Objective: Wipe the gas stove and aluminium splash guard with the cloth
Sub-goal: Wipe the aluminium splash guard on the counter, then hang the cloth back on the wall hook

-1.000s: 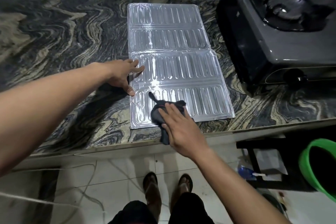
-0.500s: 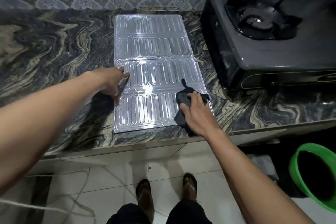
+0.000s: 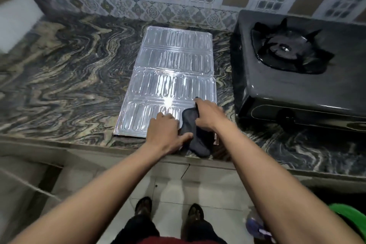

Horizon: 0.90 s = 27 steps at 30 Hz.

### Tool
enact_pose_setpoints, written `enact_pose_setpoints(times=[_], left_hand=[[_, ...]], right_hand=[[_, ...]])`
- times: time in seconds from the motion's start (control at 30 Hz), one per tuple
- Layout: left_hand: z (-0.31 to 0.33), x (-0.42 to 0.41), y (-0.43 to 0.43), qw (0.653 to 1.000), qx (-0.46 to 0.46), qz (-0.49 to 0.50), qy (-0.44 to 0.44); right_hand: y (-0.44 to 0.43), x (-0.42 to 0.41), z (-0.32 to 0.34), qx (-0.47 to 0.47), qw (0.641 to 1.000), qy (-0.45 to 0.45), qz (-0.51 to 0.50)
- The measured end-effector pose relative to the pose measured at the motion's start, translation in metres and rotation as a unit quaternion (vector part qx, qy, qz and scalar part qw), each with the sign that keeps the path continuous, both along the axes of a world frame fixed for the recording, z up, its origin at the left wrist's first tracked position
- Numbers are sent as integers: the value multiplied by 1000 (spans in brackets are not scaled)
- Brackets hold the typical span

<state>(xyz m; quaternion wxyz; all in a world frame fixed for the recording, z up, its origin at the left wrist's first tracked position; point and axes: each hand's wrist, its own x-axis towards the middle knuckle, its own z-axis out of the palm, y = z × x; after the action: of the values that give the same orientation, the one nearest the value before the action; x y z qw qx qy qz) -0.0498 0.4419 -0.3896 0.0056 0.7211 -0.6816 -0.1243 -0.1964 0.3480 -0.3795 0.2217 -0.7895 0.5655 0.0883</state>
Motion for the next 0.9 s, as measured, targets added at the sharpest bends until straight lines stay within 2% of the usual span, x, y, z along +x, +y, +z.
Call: enact_pose_setpoints(times=[0.13, 0.27, 0.33, 0.4, 0.5, 0.6, 0.7, 0.83, 0.9], left_hand=[[-5, -21, 3, 998, 2, 56, 29], [-2, -28, 5, 990, -8, 102, 98], [-2, -29, 5, 977, -24, 130, 168], [7, -28, 5, 949, -35, 147, 276], [29, -25, -3, 908, -9, 124, 400], [64, -17, -19, 900, -12, 76, 429], [108, -11, -37, 913, -23, 19, 407], [168, -7, -50, 916, -39, -54, 396], [195, -5, -55, 897, -55, -61, 434]], right_hand=[[-5, -4, 2, 1, 997, -72, -23], [2, -16, 17, 56, 981, -172, -75], [4, -25, 32, 87, 964, -233, -94], [7, -35, 54, 101, 950, -280, -94], [7, -52, 87, 108, 931, -340, -84], [1, -70, 117, 122, 921, -369, -23], [-4, -81, 143, 94, 918, -382, 41], [-14, -90, 172, 4, 892, -451, 36], [-22, -97, 187, -13, 873, -486, 37]])
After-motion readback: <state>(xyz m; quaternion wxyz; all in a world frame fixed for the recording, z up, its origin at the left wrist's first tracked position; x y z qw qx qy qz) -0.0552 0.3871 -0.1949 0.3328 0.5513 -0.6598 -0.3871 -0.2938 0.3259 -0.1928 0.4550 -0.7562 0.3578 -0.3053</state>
